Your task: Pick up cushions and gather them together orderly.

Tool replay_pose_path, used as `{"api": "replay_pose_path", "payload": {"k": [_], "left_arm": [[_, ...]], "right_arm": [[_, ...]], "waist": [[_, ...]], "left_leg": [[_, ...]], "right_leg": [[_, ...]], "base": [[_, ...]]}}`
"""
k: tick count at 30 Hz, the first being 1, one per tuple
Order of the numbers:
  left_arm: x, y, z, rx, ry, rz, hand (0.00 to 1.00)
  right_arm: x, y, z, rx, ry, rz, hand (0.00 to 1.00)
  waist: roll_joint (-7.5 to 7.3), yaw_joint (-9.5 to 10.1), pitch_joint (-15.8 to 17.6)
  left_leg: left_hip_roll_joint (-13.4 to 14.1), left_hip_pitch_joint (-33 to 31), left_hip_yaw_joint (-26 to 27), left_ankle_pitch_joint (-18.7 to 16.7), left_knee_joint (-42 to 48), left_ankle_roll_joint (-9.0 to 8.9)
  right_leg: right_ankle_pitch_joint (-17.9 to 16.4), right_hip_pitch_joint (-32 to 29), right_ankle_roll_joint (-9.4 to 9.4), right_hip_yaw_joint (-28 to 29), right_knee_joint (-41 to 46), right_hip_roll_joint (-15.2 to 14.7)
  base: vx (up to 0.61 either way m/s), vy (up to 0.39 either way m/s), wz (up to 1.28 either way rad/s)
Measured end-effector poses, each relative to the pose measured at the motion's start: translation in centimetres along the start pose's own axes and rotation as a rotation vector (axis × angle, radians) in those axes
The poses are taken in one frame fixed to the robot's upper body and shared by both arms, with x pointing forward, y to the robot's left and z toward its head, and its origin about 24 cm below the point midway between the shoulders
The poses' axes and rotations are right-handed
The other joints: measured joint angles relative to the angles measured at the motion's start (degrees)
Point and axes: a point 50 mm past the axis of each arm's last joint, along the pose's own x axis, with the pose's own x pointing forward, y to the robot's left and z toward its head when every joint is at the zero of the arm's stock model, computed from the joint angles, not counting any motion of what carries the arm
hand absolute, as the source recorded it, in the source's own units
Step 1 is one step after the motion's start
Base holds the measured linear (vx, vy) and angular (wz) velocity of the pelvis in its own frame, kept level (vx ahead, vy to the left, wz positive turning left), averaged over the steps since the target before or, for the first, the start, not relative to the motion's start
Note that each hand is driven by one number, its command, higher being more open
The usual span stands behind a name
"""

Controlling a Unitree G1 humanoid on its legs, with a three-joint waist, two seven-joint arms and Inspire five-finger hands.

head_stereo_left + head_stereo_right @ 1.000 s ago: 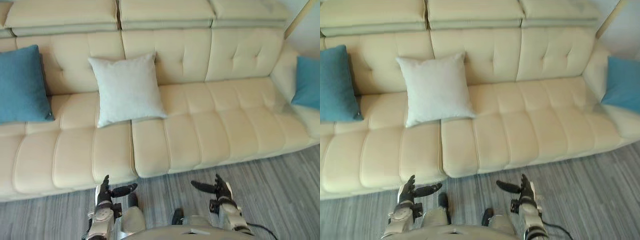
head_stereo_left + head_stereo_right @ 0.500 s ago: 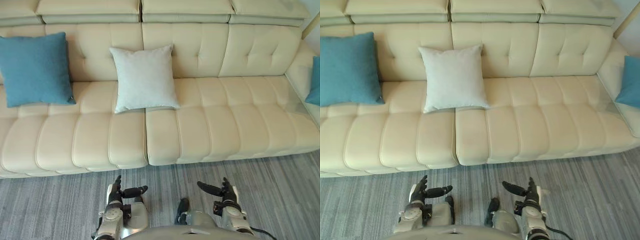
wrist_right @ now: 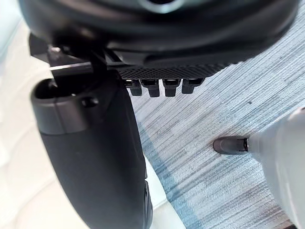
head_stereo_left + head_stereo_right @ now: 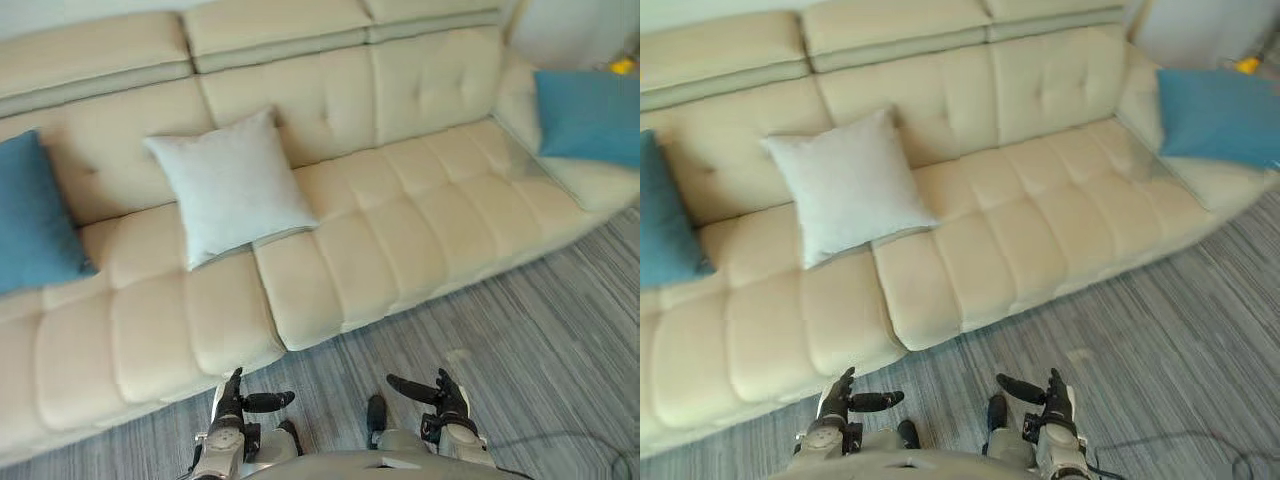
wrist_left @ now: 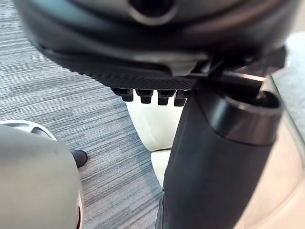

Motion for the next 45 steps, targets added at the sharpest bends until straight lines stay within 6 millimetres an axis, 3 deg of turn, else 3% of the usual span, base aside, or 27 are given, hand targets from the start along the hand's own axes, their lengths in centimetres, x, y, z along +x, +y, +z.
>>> {"api": "replay_pose_path", "payload": {"k": [3, 5, 6, 7, 8, 10, 11, 12, 16, 19, 20, 22, 23, 25, 26, 27, 28, 30, 33, 35, 38, 39, 40, 41, 42, 43, 45], "left_arm": [[0.0, 0.0, -0.1, 0.008, 0.002, -0.002, 1.0], [0.0, 0.0, -0.1, 0.019, 0.002, -0.001, 1.0], [0.0, 0.1, 0.0, 0.016, 0.0, 0.005, 1.0], [0.0, 0.1, 0.0, 0.016, 0.001, 0.005, 1.0], [0.0, 0.1, 0.0, 0.018, 0.003, 0.004, 1.0], [-0.1, -0.3, -0.2, 0.016, 0.008, -0.003, 1.0], [-0.2, -0.2, -0.4, 0.027, 0.015, 0.001, 1.0], [-0.1, 0.0, -0.4, 0.03, 0.013, 0.004, 1.0], [0.0, -0.2, -0.1, 0.039, 0.007, 0.003, 1.0], [-0.1, -0.8, -0.1, 0.055, 0.003, -0.028, 1.0], [-0.3, -1.2, -0.3, 0.049, 0.01, -0.039, 1.0], [-0.3, -1.3, -0.2, 0.04, 0.001, -0.045, 1.0], [-0.3, -1.3, 0.2, 0.036, -0.013, -0.044, 1.0], [-0.2, -1.4, 1.0, 0.027, -0.05, -0.04, 1.0], [-0.3, -1.4, 1.2, 0.025, -0.059, -0.039, 1.0], [-0.3, -1.6, 1.5, 0.02, -0.072, -0.04, 1.0], [-0.3, -1.7, 2.1, 0.012, -0.095, -0.041, 1.0], [-0.3, -1.8, 2.5, 0.003, -0.113, -0.04, 1.0], [-0.3, -1.7, 2.8, -0.006, -0.125, -0.033, 1.0], [-0.2, -1.3, 2.8, -0.016, -0.122, -0.015, 1.0], [-0.2, -1.0, 2.7, -0.036, -0.114, -0.003, 1.0], [-0.1, -0.8, 2.5, -0.038, -0.104, 0.004, 1.0], [-0.1, -0.6, 2.3, -0.034, -0.098, 0.01, 1.0], [0.0, -0.3, 2.2, -0.031, -0.092, 0.015, 1.0], [0.0, -0.3, 2.0, -0.03, -0.083, 0.013, 1.0], [-0.1, -0.5, 1.7, -0.013, -0.075, 0.004, 1.0], [0.0, -0.4, 2.0, -0.006, -0.084, 0.008, 1.0]], "right_arm": [[0.2, 0.3, 0.8, -0.001, -0.018, 0.009, 1.0], [0.6, 0.6, 1.8, -0.011, -0.041, 0.018, 1.0], [0.7, 1.0, 2.5, -0.011, -0.055, 0.025, 1.0], [0.8, 1.1, 2.8, -0.011, -0.06, 0.027, 1.0], [0.9, 0.9, 3.0, -0.009, -0.063, 0.018, 1.0], [1.0, 0.2, 3.0, 0.002, -0.06, -0.008, 1.0], [1.0, 0.1, 2.9, 0.002, -0.057, -0.011, 1.0], [1.0, -0.1, 2.8, 0.0, -0.055, -0.016, 1.0], [0.9, -1.2, 1.6, -0.003, -0.013, -0.049, 1.0], [0.5, -2.0, -0.1, 0.003, 0.032, -0.077, 1.0], [0.5, -2.3, -0.3, 0.005, 0.043, -0.089, 1.0], [0.6, -2.7, 0.1, -0.012, 0.031, -0.096, 1.0], [0.8, -2.9, 0.6, -0.028, 0.015, -0.097, 1.0], [1.1, -2.7, 1.5, -0.025, -0.007, -0.096, 1.0], [1.1, -2.7, 1.5, -0.025, -0.007, -0.096, 1.0], [1.1, -2.7, 1.5, -0.025, -0.004, -0.095, 1.0], [1.1, -2.6, 1.6, -0.025, -0.004, -0.093, 1.0], [1.2, -2.5, 1.8, -0.025, -0.01, -0.092, 1.0], [1.2, -2.5, 1.9, -0.025, -0.009, -0.101, 1.0], [1.1, -2.3, 1.9, -0.027, -0.008, -0.099, 1.0], [1.3, -2.3, 2.4, -0.034, -0.023, -0.099, 1.0], [1.3, -2.2, 2.6, -0.04, -0.028, -0.093, 1.0], [1.3, -2.0, 2.6, -0.039, -0.028, -0.09, 1.0], [1.3, -1.6, 2.6, -0.049, -0.032, -0.075, 1.0], [1.3, -1.5, 2.6, -0.067, -0.034, -0.065, 1.0], [1.1, -1.6, 2.0, -0.08, -0.021, -0.06, 1.0], [1.1, -1.6, 1.8, -0.09, -0.019, -0.055, 1.0]], "waist": [[-0.46, -0.43, -0.3], [-0.06, -0.44, -0.2], [0.09, -0.45, -0.2], [0.17, -0.57, -0.1], [0.2, -0.62, 0.0], [1.86, -0.71, 0.2], [1.94, -0.87, 0.2], [2.24, -1.01, 0.1], [2.67, -1.03, 0.1], [2.29, -1.98, 0.2], [2.46, -2.1, 0.5], [3.35, -1.99, 1.4], [3.41, -1.82, 1.9], [3.15, -1.23, 3.0], [3.23, -0.84, 3.2], [3.29, -0.29, 3.3], [3.26, 0.52, 4.1], [2.92, 1.2, 4.5], [3.3, 2.62, 4.5], [3.24, 3.6, 4.1], [3.0, 3.89, 4.0], [3.13, 3.92, 4.0], [2.91, 3.85, 4.0], [2.18, 3.72, 4.1], [1.93, 3.53, 4.0], [2.44, 2.66, 4.0], [3.2, 2.37, 4.6]], "left_leg": [[0.9, 0.6, 2.7, -0.4, 0.0, -0.48], [2.7, 0.9, 6.7, -1.3, 0.0, -0.75], [4.5, 1.0, 10.7, -1.4, 0.0, -0.77], [4.7, 1.1, 12.0, -1.4, -0.1, -0.76], [4.8, 2.3, 14.6, -1.4, -0.3, -0.81], [6.2, 5.2, 19.1, -1.6, -0.4, -1.28], [5.9, 6.1, 19.9, -2.0, -0.3, -2.02], [6.2, 6.3, 19.8, -2.1, -0.3, -2.43], [10.2, 6.7, 19.7, -3.3, 4.6, -4.18], [14.9, 4.6, 19.3, -3.7, 15.0, -3.77], [18.0, 2.1, 17.0, -2.9, 23.7, -2.55], [20.7, -2.1, 11.6, -2.1, 34.2, -0.3], [19.2, -5.8, 5.9, -5.1, 40.2, -1.98], [14.2, -9.7, 0.8, -8.4, 40.0, -2.62], [13.0, -10.5, 0.0, -8.7, 38.6, -2.78], [11.0, -11.9, -1.5, -8.7, 34.9, -2.78], [6.9, -13.6, -5.5, -8.4, 26.7, -3.04], [2.9, -14.9, -10.5, -6.7, 15.4, -4.01], [1.1, -16.1, -14.4, -0.6, 3.8, -4.31], [0.8, -15.9, -15.9, 1.5, 6.1, -3.05], [0.1, -15.5, -14.6, 0.8, 10.1, -1.49], [0.2, -13.6, -12.8, 0.7, 9.1, -0.45], [0.4, -11.9, -11.7, 0.5, 8.3, -0.54], [0.1, -8.9, -9.8, 0.4, 6.9, -0.37], [-0.6, -7.0, -9.5, 0.2, 6.5, 0.06], [-1.0, -3.4, -9.7, -0.9, 6.2, 0.99], [0.0, 0.3, -10.5, -1.8, 5.5, 1.35]], "right_leg": [[1.2, -2.0, -1.18, 3.7, -0.1, 1.2], [4.9, -4.4, -3.46, 1.8, -0.8, 3.4], [7.6, -5.1, -7.84, -6.3, -2.8, 4.9], [5.8, -5.3, -9.67, -10.3, -2.5, 5.0], [0.7, -5.5, -13.35, -20.3, 0.2, 3.9], [-2.5, -4.8, -12.36, -32.8, 6.7, 0.7], [-2.8, -4.7, -9.61, -32.1, 7.1, 1.0], [-2.6, -4.8, -8.79, -30.9, 6.8, 1.7], [-3.9, -4.8, -9.37, -25.5, 4.5, 6.0], [-5.4, -3.5, -10.39, -24.6, 4.4, 8.0], [-5.9, -2.6, -11.17, -23.2, 4.4, 9.2], [-6.3, -1.1, -11.8, -20.7, 4.1, 11.0], [-6.5, -0.9, -12.09, -17.9, 4.1, 11.7], [-6.5, -0.2, -12.06, -13.3, 3.6, 12.0], [-6.5, 0.3, -12.06, -12.2, 3.1, 12.3], [-6.5, 0.7, -12.06, -10.5, 2.6, 12.8], [-6.5, 1.4, -12.06, -8.1, 2.2, 13.2], [-6.5, 2.0, -12.06, -5.3, 1.5, 13.5], [-6.5, 3.9, -11.9, -0.3, -0.4, 15.4], [-7.9, 4.9, -11.7, 3.7, 0.4, 15.9], [-11.8, 3.6, -10.45, 9.2, 6.3, 15.6], [-15.3, 1.4, -7.18, 10.0, 13.4, 15.3], [-17.4, -0.4, -3.95, 9.0, 18.6, 14.7], [-19.6, -5.4, 1.07, 4.8, 31.4, 11.9], [-20.3, -8.2, 0.36, -0.8, 39.7, 8.4], [-22.3, -9.6, -2.99, -8.9, 47.1, 2.8], [-23.5, -11.0, -4.52, -12.9, 46.7, 0.0]], "base": [[0.04, -0.013, -0.73], [-0.04, -0.078, -1.38], [-0.08, -0.15, -1.33], [-0.08, -0.184, -1.29], [0.02, -0.127, -0.91], [0.11, -0.059, -1.24], [0.09, -0.037, -1.06], [0.04, -0.062, -0.82], [0.03, -0.19, -0.78], [0.06, -0.214, -0.34], [0.06, -0.212, -0.43], [0.1, -0.22, -0.76], [0.12, -0.178, -1.07], [0.09, -0.12, -1.05], [0.08, -0.094, -0.9], [0.09, -0.071, -0.99], [0.09, -0.058, -1.01], [0.12, -0.026, -0.9], [0.22, -0.011, -0.98], [0.42, 0.021, -1.03], [0.46, 0.07, -1.1], [0.44, 0.093, -0.96], [0.61, 0.13, -1.11], [0.52, 0.112, -0.68], [0.56, 0.115, -0.57], [0.38, 0.062, -0.26], [0.46, 0.0, -0.11]]}}
